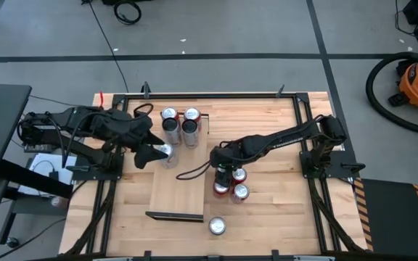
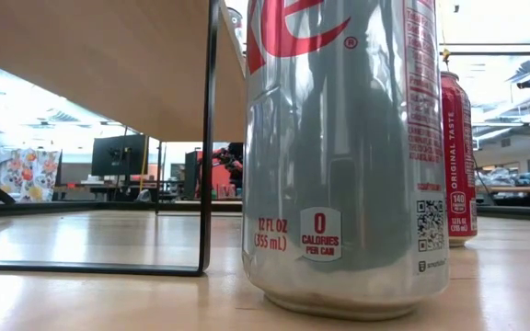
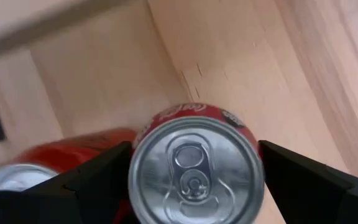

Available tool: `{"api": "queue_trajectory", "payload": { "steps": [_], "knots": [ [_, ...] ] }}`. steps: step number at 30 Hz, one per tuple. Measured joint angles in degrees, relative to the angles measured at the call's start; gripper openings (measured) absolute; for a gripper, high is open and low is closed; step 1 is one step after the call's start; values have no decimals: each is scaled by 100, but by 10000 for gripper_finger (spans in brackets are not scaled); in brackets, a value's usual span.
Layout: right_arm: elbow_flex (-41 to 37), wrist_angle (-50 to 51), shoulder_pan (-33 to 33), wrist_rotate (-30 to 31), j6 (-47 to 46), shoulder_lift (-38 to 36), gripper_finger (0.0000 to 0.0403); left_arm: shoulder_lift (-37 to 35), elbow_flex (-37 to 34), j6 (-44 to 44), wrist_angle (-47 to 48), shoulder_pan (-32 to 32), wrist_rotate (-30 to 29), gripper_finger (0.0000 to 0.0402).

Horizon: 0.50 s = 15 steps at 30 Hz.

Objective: Place canned beverage on shelf
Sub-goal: Put the top left red and white soda can on the shelf

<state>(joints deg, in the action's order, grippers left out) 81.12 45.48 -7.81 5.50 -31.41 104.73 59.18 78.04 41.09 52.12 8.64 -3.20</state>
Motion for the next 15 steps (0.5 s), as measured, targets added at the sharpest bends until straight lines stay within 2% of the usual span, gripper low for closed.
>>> {"api": "queue_trajectory", "payload": {
  "steps": [4, 9, 15],
  "knots": [
    [0, 5, 14, 51, 304, 97, 347, 0, 0, -1, -2, 0, 9, 341],
    [0, -57, 175, -37, 1224, 101, 322, 0, 0, 2, 0, 0, 10, 341],
    [-2, 2, 447, -501, 2324, 22, 318, 0, 0, 5, -2, 0, 42, 341]
  ]
}}
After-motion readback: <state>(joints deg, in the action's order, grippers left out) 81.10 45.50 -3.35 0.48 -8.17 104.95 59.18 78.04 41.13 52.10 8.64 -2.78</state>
